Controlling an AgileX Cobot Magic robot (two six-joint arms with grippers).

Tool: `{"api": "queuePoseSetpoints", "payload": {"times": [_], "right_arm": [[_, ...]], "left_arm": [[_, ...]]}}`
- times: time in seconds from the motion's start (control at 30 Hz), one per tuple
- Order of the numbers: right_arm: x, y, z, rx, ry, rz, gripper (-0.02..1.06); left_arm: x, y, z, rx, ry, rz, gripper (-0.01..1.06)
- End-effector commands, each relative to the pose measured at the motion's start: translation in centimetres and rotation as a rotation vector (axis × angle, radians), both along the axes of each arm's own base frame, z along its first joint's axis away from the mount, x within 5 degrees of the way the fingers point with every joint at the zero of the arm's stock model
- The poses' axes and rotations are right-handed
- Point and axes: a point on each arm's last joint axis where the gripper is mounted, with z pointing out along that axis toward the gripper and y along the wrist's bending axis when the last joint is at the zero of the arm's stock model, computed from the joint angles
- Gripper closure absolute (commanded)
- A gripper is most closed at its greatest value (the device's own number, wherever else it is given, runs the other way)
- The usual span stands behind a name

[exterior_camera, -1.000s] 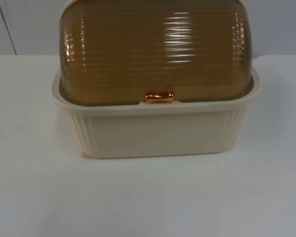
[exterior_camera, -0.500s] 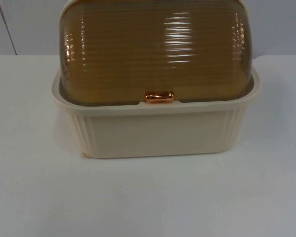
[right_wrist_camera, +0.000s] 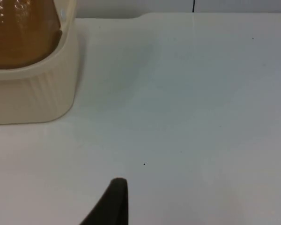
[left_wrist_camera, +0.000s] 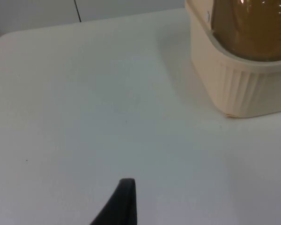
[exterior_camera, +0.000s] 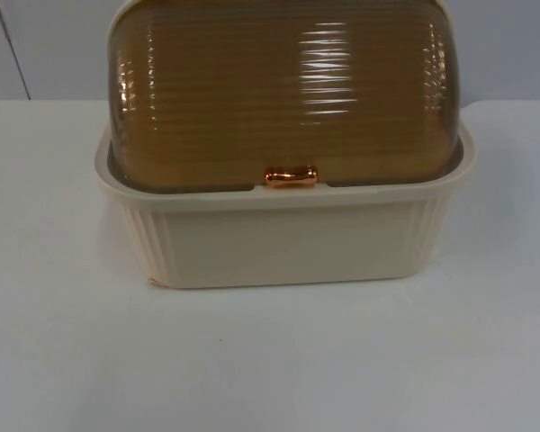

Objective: Open the box lid with the left hand, place the block into the box with the right hand, then close the box lid with the left hand.

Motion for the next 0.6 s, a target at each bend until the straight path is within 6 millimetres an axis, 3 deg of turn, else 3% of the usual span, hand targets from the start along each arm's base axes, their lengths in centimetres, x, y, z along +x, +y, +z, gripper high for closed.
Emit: {"api": "queuePoseSetpoints", "payload": {"times": [0.0, 0.57], "right_arm": [[0.02, -0.01, -0.03, -0.010, -0.006, 0.010, 0.00], [0.02, 0.02, -0.03, -0.007, -0.006, 0.012, 0.00]], "left_arm": [[0.02, 0.02, -0.14, 0.002, 0.002, -0.006, 0.04], [0.03, 0.10, -0.15, 0.011, 0.002, 0.035, 0.04]]}}
